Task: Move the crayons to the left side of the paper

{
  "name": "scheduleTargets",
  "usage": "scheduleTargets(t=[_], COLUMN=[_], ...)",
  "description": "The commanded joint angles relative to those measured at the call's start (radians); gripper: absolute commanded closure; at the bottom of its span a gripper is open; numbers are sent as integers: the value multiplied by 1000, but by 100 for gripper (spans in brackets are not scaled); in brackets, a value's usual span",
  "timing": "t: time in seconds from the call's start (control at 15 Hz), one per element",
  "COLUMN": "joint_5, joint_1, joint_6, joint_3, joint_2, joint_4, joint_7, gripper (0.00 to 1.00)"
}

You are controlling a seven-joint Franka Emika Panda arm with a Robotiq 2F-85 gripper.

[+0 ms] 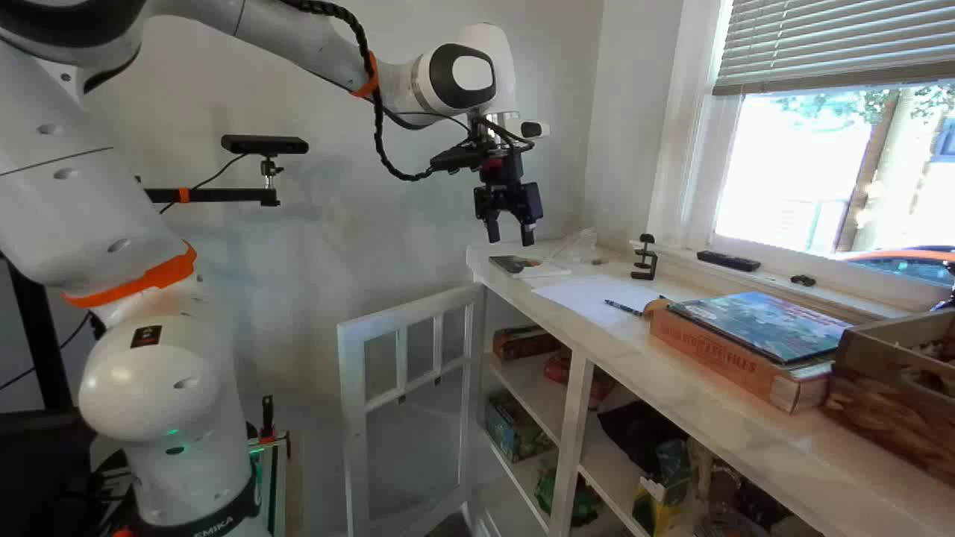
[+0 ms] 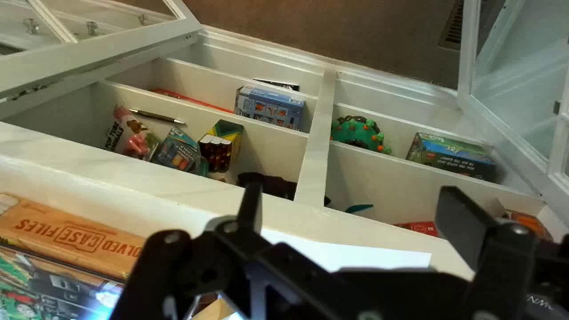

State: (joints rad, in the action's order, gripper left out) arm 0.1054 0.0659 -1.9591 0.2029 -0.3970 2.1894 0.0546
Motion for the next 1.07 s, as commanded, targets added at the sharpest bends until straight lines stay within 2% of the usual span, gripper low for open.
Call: scheduleTargets(t=[0.0, 0.47, 0.6, 1.0], joint_5=[8, 8, 100, 196], joint_1=[20, 20, -32, -77], joint_6=[3, 3, -7, -46], joint_3=[-16, -16, 16, 3], joint_2=[2, 2, 30, 129], joint_4=[-3, -3, -11, -40], joint_7=[7, 7, 152, 372], gripper=[0, 0, 0, 0])
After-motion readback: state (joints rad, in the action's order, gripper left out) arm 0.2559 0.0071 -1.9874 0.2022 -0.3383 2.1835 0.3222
